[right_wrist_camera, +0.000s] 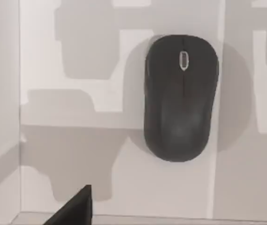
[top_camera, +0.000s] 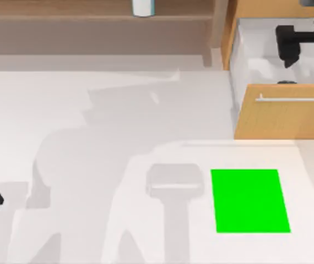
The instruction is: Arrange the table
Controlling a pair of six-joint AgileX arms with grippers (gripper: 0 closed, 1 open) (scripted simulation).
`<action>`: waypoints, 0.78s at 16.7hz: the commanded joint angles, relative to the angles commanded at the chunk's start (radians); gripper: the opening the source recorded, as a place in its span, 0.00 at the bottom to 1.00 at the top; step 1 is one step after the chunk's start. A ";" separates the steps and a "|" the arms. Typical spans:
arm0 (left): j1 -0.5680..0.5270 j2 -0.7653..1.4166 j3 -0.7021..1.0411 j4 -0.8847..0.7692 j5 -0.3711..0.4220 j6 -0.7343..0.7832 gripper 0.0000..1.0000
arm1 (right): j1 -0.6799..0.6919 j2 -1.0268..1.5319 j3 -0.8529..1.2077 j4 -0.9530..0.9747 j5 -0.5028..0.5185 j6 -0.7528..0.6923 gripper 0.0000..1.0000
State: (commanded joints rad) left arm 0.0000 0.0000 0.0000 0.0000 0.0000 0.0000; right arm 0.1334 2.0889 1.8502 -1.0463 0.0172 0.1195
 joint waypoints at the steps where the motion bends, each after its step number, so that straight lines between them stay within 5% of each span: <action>1: 0.000 0.000 0.000 0.000 0.000 0.000 1.00 | 0.003 0.077 0.068 -0.037 0.001 0.005 1.00; 6: 0.000 0.000 0.000 0.000 0.000 0.000 1.00 | 0.003 0.315 0.293 -0.156 0.005 0.023 1.00; 13: 0.000 0.000 0.000 0.000 0.000 0.000 1.00 | -0.001 0.339 0.318 -0.166 0.005 0.025 1.00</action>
State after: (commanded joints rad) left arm 0.0000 0.0000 0.0000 0.0000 0.0000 0.0000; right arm 0.1327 2.4277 2.1678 -1.2126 0.0224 0.1445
